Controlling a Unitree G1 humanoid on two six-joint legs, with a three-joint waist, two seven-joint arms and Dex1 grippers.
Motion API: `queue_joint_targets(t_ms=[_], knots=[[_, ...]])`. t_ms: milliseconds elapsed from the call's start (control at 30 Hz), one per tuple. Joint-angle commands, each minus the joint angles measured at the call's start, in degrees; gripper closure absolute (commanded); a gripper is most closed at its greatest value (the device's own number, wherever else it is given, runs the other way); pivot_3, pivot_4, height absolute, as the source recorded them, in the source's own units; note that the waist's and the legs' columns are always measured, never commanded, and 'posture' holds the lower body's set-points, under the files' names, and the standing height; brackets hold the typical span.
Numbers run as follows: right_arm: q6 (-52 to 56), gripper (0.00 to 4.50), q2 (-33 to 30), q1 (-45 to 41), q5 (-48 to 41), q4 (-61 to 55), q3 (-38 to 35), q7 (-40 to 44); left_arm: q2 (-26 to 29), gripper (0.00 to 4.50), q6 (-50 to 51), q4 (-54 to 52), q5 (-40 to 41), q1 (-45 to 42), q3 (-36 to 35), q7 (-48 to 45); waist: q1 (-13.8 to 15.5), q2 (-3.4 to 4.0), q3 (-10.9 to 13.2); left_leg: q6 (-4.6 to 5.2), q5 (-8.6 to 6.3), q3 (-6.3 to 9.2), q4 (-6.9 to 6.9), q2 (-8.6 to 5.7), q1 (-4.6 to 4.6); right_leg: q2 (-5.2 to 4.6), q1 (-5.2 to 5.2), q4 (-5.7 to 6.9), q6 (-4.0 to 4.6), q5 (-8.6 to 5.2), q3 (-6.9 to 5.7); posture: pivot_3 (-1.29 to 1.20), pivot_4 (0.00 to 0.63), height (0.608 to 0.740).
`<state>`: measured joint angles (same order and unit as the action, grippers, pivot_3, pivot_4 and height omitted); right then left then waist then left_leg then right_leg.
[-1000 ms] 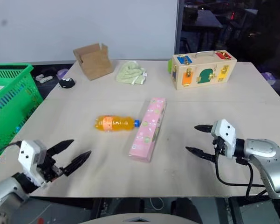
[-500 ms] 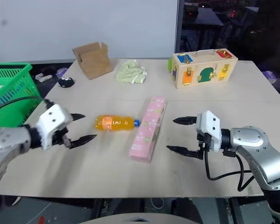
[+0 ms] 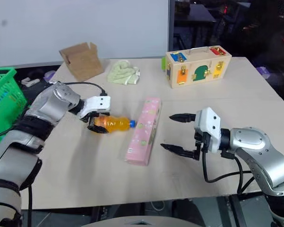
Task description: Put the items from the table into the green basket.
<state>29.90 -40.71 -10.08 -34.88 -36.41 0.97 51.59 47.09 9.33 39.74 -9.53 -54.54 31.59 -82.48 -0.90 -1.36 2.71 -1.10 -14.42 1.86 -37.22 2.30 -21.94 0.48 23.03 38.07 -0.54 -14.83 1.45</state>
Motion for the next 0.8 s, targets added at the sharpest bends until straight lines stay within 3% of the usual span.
queue_joint_targets(t_ms=[33,200,233,333,533,700,800], knots=[[0.91,0.00,-0.16,-0.99,-1.88,-2.68,-0.87,-0.99,-2.06,0.03,-4.56,6.60,-2.89,-3.37,0.13,-2.17,-0.44,0.00,0.00,0.03,-0.02,-0.04,-0.01,0.00,0.01,-0.01,0.00,0.00,-0.05,-0.02,0.04,-0.07,0.000,0.740],[1.85,0.00,-0.57,-1.78,-2.44,-3.32,-1.28,-1.75,-5.18,0.03,-8.41,12.25,-5.86,-3.93,-0.46,0.00,-1.56,0.00,0.00,0.05,-0.03,-0.04,-0.03,0.00,0.04,-0.01,0.00,0.06,-0.08,-0.04,0.05,-0.08,0.000,0.740],[1.87,0.00,-0.66,-1.94,-2.37,-3.30,-1.22,-1.78,-5.52,0.54,-8.53,12.77,-6.20,-3.69,-0.51,-0.43,-1.59,0.00,0.00,0.05,-0.03,-0.03,-0.05,0.00,0.03,-0.01,0.00,0.08,-0.09,-0.03,0.04,-0.08,0.000,0.740],[1.97,0.00,-1.00,-2.66,-1.67,-2.94,-0.50,-1.71,-4.86,1.40,-9.44,12.14,-7.48,-2.04,-0.48,-0.76,-1.68,0.01,-0.01,0.05,-0.03,-0.09,-0.07,0.00,0.09,-0.01,0.00,0.14,-0.12,-0.02,0.12,-0.07,0.000,0.740],[1.78,0.00,-0.88,-4.37,-0.70,-1.96,0.75,-1.82,-2.90,1.40,-3.98,3.85,-2.32,2.22,-8.16,0.20,-1.97,0.01,-0.01,0.05,-0.03,-0.12,-0.07,0.01,0.19,0.00,0.00,0.34,-0.15,-0.03,0.18,-0.07,0.000,0.740],[1.44,0.00,4.66,-9.72,0.35,1.76,4.43,-3.73,3.89,1.40,25.19,-25.04,13.27,16.62,-33.36,6.58,-3.36,-0.40,0.20,0.05,-0.03,-0.20,-0.12,0.03,0.02,-0.04,0.32,0.74,-0.10,-0.01,0.32,0.04,0.000,0.740],[1.42,0.00,10.92,-14.94,0.15,6.42,7.51,-4.34,4.52,1.40,36.31,-35.46,16.34,24.09,-47.61,15.98,-3.05,-0.53,0.25,0.05,-0.03,-0.05,-0.11,0.13,0.07,0.11,0.44,0.90,-0.07,0.02,0.33,0.11,0.000,0.740]])
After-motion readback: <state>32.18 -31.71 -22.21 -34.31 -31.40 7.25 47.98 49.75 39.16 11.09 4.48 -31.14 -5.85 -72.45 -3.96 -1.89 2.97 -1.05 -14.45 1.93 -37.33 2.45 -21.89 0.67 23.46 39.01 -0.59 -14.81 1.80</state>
